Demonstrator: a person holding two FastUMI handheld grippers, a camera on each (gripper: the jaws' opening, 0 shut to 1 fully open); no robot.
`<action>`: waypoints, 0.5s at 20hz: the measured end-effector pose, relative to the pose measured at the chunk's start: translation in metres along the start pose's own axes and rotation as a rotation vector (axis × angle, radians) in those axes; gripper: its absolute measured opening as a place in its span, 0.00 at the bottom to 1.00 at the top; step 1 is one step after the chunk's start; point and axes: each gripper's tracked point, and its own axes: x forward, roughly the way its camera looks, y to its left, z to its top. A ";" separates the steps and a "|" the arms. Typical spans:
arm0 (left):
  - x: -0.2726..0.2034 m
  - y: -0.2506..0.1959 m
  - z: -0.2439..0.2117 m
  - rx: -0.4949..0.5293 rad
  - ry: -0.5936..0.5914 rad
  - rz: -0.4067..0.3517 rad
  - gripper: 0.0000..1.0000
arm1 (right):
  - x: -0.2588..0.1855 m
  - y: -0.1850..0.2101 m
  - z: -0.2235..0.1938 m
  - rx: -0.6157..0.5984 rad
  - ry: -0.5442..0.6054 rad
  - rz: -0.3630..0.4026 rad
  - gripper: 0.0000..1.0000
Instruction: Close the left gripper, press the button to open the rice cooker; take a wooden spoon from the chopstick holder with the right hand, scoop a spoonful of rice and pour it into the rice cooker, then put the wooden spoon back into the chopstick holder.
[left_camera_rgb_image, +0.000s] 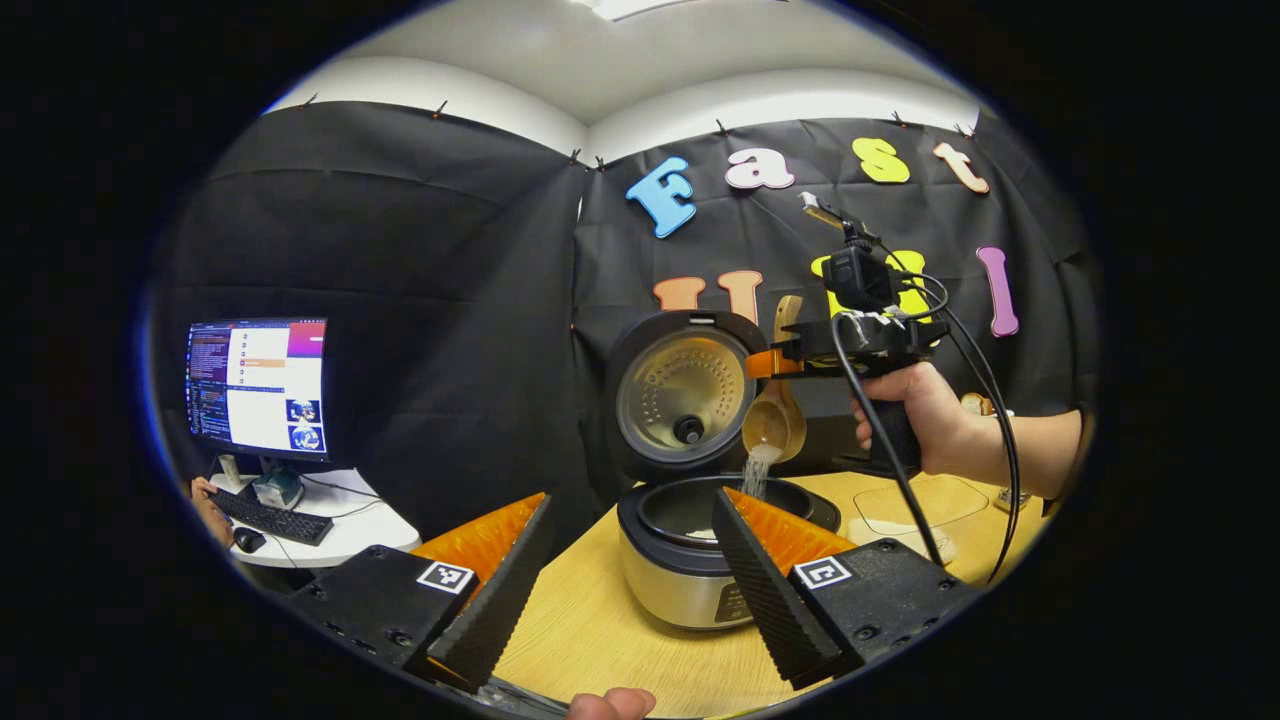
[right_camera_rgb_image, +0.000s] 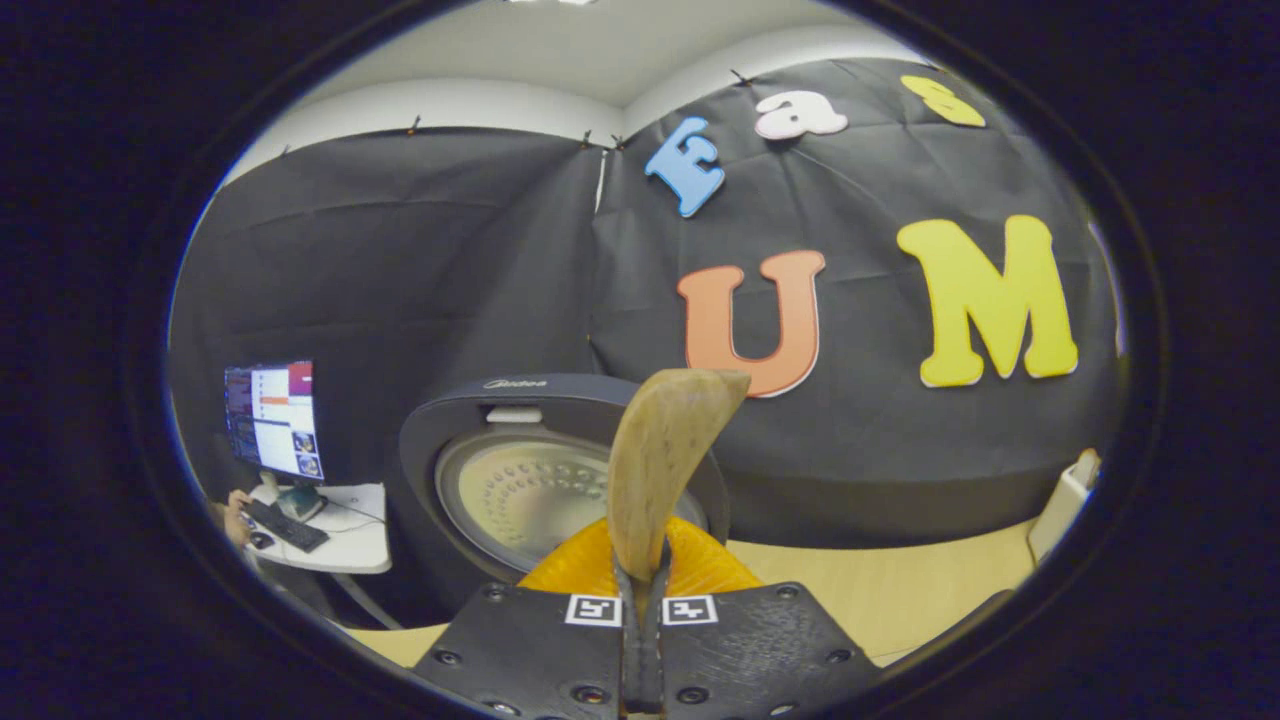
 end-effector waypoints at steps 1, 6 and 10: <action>-0.001 -0.001 0.000 0.000 0.000 -0.001 1.00 | -0.001 0.004 0.002 -0.035 -0.014 -0.001 0.00; -0.002 -0.003 0.005 -0.006 -0.014 -0.009 1.00 | -0.008 0.029 0.008 -0.258 -0.063 0.000 0.00; -0.003 -0.002 0.006 -0.024 -0.015 -0.009 1.00 | -0.020 0.057 0.007 -0.451 -0.128 0.022 0.00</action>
